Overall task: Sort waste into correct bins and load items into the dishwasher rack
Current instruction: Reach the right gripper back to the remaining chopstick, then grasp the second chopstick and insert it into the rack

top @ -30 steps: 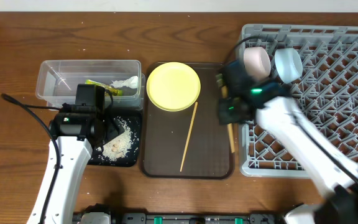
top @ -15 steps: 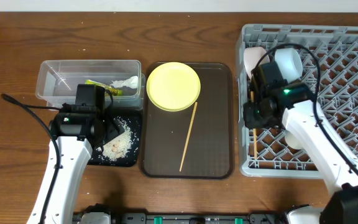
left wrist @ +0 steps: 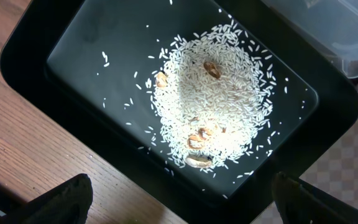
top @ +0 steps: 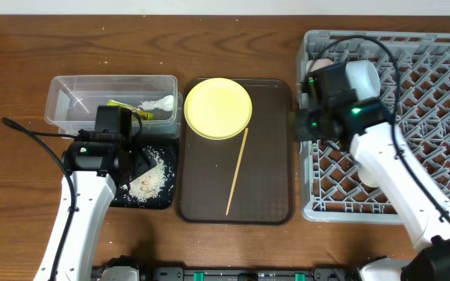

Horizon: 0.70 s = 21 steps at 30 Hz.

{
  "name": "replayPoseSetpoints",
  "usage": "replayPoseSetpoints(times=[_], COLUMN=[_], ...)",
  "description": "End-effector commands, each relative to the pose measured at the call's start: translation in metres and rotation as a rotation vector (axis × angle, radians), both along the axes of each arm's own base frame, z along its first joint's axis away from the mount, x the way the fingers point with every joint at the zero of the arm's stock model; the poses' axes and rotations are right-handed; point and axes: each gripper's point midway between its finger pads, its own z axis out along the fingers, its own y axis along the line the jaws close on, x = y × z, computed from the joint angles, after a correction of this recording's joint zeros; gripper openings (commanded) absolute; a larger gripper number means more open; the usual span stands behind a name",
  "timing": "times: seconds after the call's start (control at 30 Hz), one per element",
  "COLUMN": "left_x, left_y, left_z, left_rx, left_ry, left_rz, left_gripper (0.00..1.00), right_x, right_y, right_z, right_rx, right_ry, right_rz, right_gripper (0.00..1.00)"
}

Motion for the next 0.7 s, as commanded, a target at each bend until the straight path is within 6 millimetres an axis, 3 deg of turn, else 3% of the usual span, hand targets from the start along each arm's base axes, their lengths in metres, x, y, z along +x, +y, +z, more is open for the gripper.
replayPoseSetpoints(times=[0.0,0.1,0.23,0.47,0.67], left_x=[-0.003,-0.003,-0.003,-0.003,-0.003], left_y=[0.002,0.002,0.002,0.002,0.002], left_z=[-0.001,-0.001,-0.001,-0.001,-0.001], left_rx=[0.004,0.004,0.004,0.004,0.004], left_ry=[0.001,0.001,0.001,0.001,0.001], left_rz=[0.014,0.014,0.014,0.014,0.014], left_gripper=[0.95,0.95,0.95,0.95,0.95], right_x=[-0.011,-0.021,-0.04,-0.058,-0.067], right_y=[0.043,0.073,0.108,0.124,0.122], right_z=[0.001,-0.012,-0.049,-0.112,-0.147], right_rx=[0.055,0.06,0.047,-0.073,-0.126], right_ry=[0.003,0.031,0.124,0.222,0.289], right_rz=[0.09,0.124,0.131,0.057,0.013], right_gripper=[0.61,0.63,0.63,0.62,0.55])
